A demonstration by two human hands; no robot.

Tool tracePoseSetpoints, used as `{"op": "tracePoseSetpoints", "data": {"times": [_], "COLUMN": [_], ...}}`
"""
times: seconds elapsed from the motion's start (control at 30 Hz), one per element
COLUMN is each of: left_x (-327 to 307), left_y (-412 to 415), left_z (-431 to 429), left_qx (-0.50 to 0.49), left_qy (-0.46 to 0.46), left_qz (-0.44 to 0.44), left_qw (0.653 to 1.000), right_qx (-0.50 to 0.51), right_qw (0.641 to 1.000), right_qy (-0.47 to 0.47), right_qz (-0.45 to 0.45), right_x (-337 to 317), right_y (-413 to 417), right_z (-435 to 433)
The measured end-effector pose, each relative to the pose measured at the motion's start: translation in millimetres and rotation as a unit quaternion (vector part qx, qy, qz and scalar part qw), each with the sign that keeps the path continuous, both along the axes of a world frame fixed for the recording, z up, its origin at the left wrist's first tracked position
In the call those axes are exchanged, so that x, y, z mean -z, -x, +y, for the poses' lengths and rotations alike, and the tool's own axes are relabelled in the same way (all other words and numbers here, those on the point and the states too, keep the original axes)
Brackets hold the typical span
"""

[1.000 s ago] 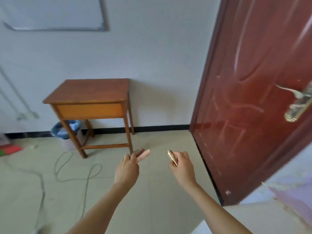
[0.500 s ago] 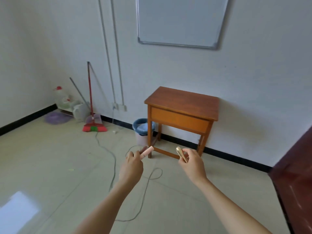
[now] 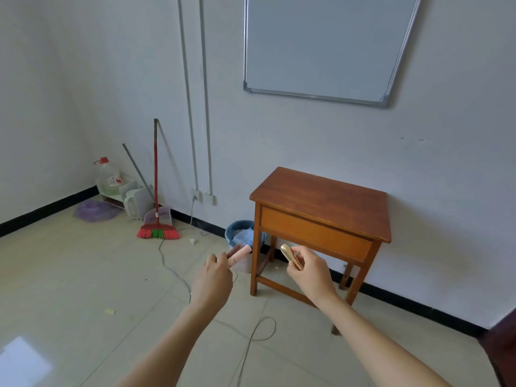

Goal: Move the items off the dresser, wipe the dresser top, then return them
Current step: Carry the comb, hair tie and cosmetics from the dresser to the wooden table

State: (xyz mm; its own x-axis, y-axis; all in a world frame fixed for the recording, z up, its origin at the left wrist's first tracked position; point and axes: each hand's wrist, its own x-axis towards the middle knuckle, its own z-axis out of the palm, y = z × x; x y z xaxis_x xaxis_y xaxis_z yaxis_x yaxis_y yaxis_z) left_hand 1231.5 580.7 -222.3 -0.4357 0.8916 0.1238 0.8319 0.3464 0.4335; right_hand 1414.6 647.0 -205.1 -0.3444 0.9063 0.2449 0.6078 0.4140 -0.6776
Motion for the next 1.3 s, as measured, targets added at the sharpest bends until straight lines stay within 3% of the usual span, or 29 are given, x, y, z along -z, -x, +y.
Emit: {"op": "tracePoseSetpoints", "data": {"times": [0.23,0.37,0.97,1.3], "left_x": [-22,-11,12,69], "left_y": [33,47,204,181], "left_z": [84,119,374,468], "left_qx": [-0.035,-0.04,0.011,0.081], "left_qy": [-0.048,-0.031,0.002,0.091], "left_qz": [-0.027,-0.041,-0.078,-0.123], "left_qw": [0.998,0.998,0.997,0.985], "right_qx": [-0.023,-0.029,0.082,0.184], "right_qw": [0.999,0.999,0.995,0.972], "right_qy": [-0.015,0.013,0.049,0.138], "right_qz": [0.022,0.026,0.013,-0.038], "right_x": [-10,5,15,59], "right_y": [38,58,195,166], "right_z": [92,126,342,412]}}
